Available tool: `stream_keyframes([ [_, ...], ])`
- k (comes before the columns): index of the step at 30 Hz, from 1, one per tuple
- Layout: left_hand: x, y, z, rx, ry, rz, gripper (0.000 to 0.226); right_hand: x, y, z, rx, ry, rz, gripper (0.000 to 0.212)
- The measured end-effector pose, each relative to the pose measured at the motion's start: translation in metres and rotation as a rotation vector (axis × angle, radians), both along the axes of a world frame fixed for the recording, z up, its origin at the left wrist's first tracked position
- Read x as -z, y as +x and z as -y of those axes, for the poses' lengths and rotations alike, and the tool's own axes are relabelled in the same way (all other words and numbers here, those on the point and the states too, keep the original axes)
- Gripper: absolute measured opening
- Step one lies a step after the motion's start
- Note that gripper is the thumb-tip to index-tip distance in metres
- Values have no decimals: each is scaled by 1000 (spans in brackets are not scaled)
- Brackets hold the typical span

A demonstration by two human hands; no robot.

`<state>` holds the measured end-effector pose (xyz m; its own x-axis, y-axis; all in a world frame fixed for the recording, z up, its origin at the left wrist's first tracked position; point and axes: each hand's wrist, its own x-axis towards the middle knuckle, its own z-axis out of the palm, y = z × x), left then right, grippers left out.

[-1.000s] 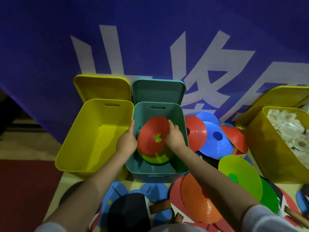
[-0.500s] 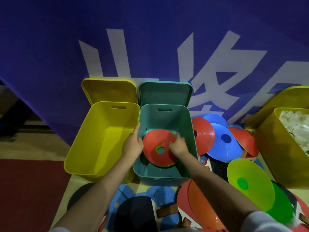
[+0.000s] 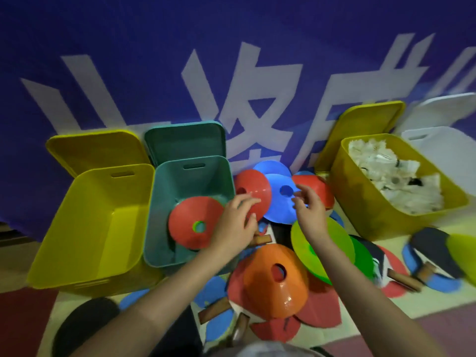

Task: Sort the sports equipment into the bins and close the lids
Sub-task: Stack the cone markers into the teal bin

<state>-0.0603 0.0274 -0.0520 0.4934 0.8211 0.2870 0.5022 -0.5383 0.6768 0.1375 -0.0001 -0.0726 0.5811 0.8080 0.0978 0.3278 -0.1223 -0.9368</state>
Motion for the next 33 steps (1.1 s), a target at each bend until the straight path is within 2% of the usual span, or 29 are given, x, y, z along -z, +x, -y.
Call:
stream_keyframes([
  [2,23,25,18,110,-75,-32,39,15,36,32,87,-86,40,33],
  [4,53,43,28,146,-186,-151,41,29,67,62,145,-182,98,41],
  [7,89,54,36,55,-369,-329,49,56,110,95,187,-383,135,42],
  [10,116,54,36,-53,-483,-350,57,84,144,110,134,-544,145,47],
  [13,127,55,35,-216,-574,-533,56,103,163,113,68,-662,139,55],
  [17,143,62,40,-298,-671,-585,59,116,171,104,-46,-687,93,71],
  [20,146,71,44,-354,-672,-608,55,123,173,93,-80,-677,53,69],
  [22,144,80,46,-383,-644,-589,53,124,174,87,-117,-719,84,62],
  [24,140,90,49,-407,-569,-505,47,126,174,81,-154,-746,214,66],
  [27,127,112,56,-395,-499,-222,38,125,175,69,-165,-696,373,80],
  [29,117,132,60,-323,-650,-33,41,123,178,58,-186,-702,388,81],
  [31,111,151,60,-253,-815,72,47,123,181,49,-222,-665,368,67],
  [33,111,164,59,-251,-807,83,48,123,183,44,-241,-556,378,48],
])
